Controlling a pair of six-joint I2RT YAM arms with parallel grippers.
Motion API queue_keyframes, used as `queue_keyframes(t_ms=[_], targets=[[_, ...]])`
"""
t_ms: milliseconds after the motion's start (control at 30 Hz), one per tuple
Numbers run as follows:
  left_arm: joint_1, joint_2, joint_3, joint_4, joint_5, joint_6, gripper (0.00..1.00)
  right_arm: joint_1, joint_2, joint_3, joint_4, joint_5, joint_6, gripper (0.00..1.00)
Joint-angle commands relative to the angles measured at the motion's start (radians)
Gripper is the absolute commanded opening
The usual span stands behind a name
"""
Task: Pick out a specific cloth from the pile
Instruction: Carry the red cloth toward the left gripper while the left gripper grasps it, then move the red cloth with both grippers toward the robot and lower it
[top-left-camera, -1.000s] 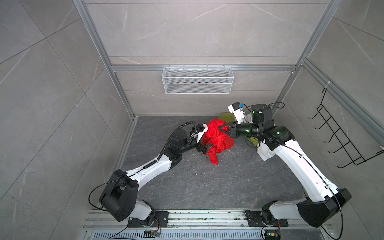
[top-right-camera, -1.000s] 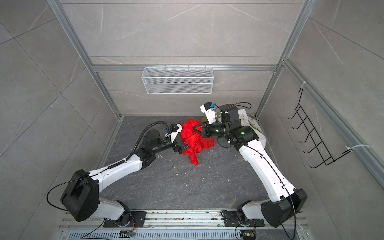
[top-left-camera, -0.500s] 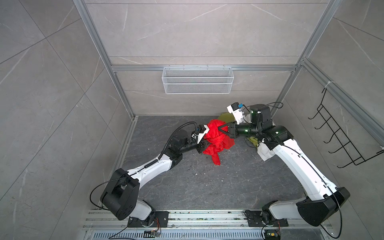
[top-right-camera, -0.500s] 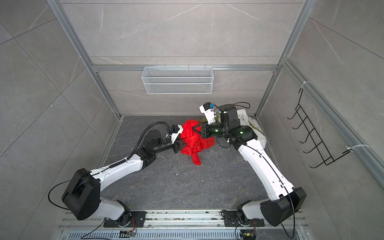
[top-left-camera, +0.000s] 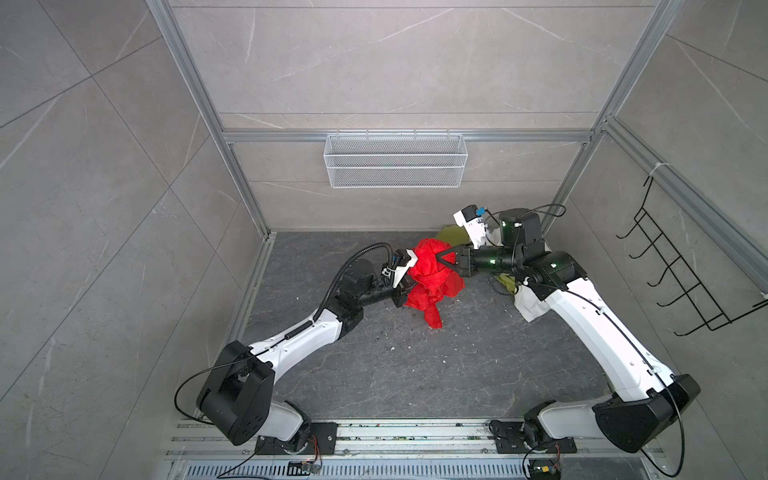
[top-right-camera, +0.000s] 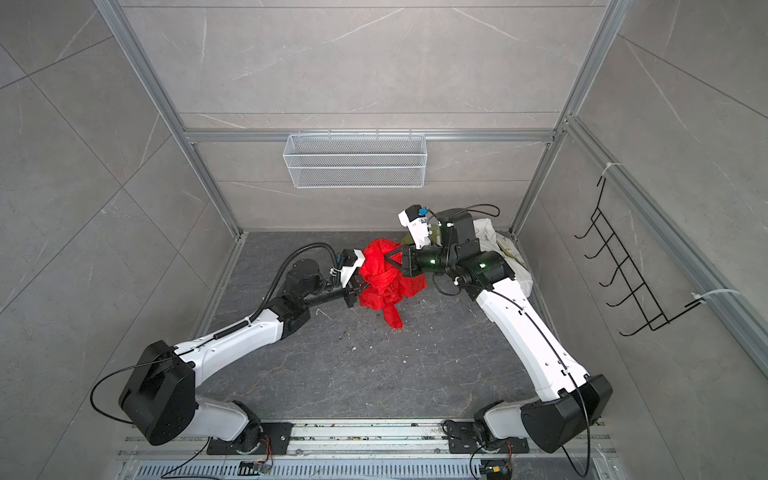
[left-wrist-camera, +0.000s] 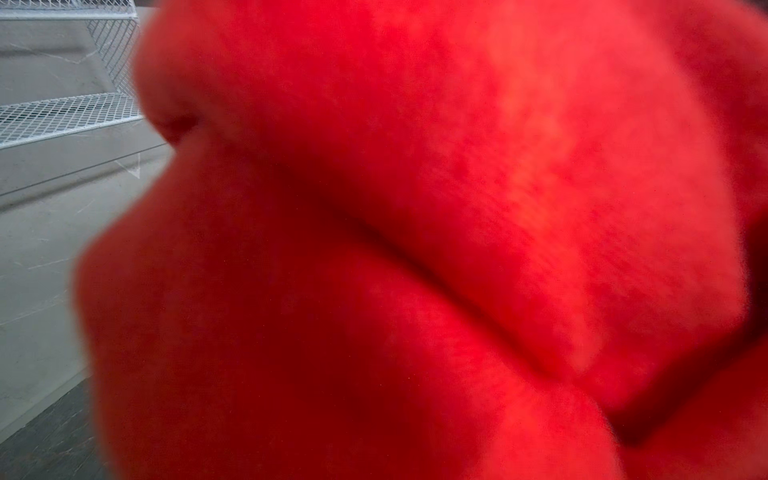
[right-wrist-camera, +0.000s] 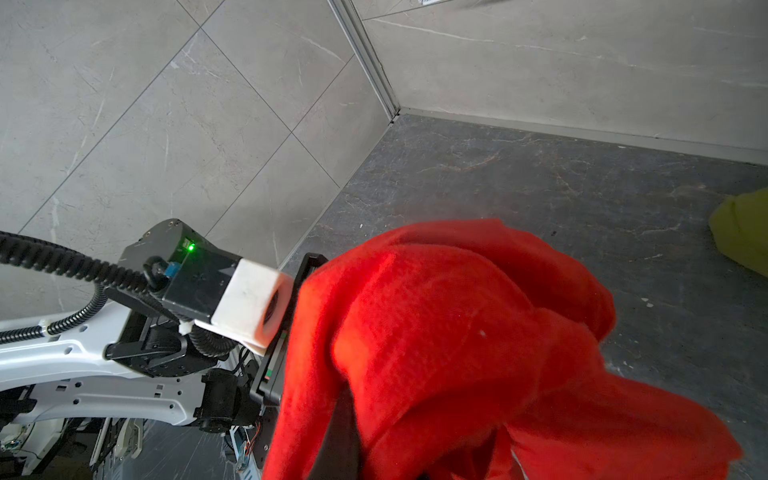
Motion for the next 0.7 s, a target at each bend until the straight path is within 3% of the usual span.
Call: queue_keyframes(t_ms=[0, 667], targets=[[0.002, -0.071, 0.002, 0.015, 0.022, 0.015, 0.0, 0.013, -0.01, 0.042, -0.022, 0.003, -0.033, 0.0], [-0.005, -0.26, -0.093, -0.099, 0.021, 0.001, 0.0, 0.126, -0.066, 0.063, -0.154, 0.085, -0.058, 0.0]])
